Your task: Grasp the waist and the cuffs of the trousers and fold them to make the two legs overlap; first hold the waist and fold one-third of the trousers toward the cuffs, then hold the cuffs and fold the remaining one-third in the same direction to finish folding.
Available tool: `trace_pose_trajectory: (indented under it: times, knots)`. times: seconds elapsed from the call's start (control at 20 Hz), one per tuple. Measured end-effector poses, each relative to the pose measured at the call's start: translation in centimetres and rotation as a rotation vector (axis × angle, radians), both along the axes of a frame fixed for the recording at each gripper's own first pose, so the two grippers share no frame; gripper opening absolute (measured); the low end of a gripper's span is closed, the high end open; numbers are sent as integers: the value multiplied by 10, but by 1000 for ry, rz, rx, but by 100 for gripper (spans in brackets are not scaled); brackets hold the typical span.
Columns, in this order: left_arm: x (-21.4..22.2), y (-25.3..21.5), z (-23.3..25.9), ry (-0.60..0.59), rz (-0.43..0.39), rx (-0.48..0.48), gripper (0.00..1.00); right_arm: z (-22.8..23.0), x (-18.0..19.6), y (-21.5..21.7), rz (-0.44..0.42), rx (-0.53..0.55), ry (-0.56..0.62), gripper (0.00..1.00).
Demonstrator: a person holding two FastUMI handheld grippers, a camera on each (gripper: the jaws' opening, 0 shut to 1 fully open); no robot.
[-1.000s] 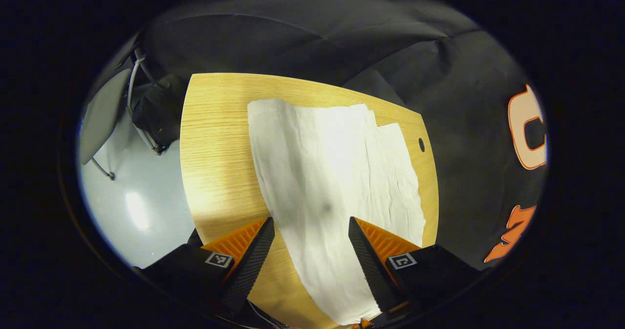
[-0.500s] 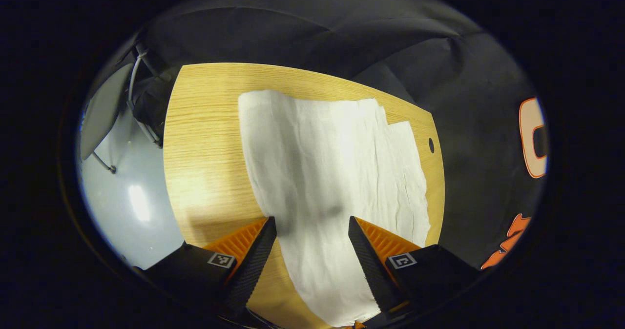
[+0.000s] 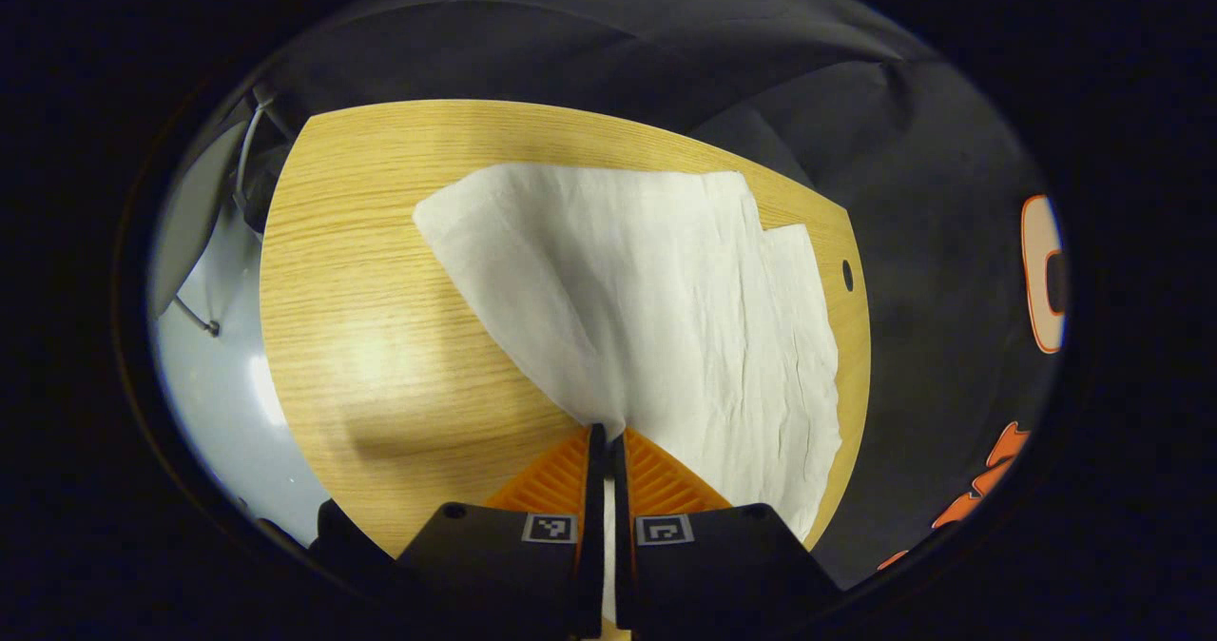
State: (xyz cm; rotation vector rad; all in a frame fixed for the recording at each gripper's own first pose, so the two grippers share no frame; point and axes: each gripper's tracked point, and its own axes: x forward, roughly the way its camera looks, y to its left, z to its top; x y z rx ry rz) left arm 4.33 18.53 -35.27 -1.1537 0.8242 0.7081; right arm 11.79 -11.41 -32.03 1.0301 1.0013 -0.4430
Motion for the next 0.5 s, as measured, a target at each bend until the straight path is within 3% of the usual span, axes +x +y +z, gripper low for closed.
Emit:
trace_pose_trajectory:
  times: [0.1, 0.5]
  knots:
    - [15, 3, 12, -67, -16, 18, 2, 6, 1, 2, 9, -5, -14, 1]
    - [50, 9, 68, -174, -162, 73, 4, 46, 14, 10, 65, -28, -87, 1]
